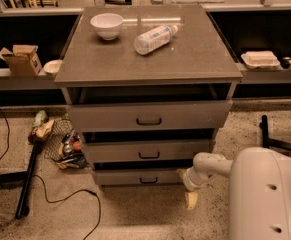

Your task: Open bottom drawer

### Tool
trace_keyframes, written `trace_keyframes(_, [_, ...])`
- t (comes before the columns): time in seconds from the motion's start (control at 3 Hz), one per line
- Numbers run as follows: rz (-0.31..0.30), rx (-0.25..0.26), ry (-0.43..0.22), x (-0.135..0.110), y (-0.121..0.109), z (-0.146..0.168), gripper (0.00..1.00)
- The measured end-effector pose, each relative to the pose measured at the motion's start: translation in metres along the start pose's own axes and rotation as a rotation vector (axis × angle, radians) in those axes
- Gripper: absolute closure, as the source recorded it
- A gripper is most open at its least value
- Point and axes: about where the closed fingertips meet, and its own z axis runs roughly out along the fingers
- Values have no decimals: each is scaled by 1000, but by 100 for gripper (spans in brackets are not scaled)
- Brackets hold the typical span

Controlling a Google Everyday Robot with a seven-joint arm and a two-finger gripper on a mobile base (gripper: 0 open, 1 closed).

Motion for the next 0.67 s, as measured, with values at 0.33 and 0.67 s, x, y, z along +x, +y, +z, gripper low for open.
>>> trace_keyframes(0.33, [1, 46, 39, 7, -13, 21, 0])
trace_keyframes(0.67, [18, 98, 76, 11, -30, 36, 0])
